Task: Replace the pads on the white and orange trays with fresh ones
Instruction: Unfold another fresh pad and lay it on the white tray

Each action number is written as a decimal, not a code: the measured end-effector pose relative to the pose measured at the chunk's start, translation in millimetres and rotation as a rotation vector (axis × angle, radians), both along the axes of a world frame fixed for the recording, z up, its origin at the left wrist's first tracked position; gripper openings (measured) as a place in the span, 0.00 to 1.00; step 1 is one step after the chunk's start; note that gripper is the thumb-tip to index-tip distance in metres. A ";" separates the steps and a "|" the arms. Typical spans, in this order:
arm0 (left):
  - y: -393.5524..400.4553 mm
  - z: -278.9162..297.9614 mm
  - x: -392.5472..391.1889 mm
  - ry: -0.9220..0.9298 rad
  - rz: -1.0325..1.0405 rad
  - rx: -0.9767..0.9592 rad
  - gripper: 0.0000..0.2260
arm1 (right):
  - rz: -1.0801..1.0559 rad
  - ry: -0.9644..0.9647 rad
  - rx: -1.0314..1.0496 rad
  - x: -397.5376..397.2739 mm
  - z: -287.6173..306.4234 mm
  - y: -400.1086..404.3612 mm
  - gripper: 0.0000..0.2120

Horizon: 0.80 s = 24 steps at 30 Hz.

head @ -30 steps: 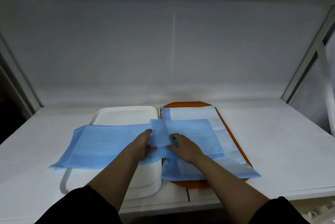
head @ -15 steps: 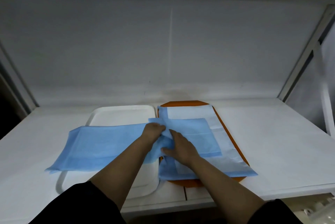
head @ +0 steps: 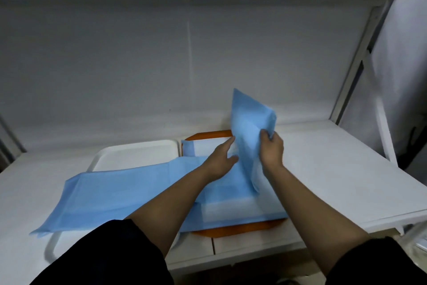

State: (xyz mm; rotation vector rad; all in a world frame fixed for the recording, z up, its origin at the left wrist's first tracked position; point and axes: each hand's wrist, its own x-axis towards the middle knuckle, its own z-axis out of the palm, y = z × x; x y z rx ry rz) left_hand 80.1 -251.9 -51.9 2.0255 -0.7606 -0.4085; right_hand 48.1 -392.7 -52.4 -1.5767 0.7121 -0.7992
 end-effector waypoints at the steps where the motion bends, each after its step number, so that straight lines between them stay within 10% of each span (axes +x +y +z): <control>1: -4.3 -3.4 -1.8 -0.064 -0.032 0.094 0.28 | -0.031 -0.017 0.069 -2.3 0.3 -13.3 0.09; 7: -31.8 -25.1 -12.5 -0.269 -0.146 0.527 0.32 | -0.188 -0.046 0.249 -23.4 -9.2 -89.2 0.14; 24: -41.0 -70.5 -18.4 -0.248 -0.282 0.937 0.32 | -0.200 0.129 0.626 -67.6 -87.9 -155.6 0.26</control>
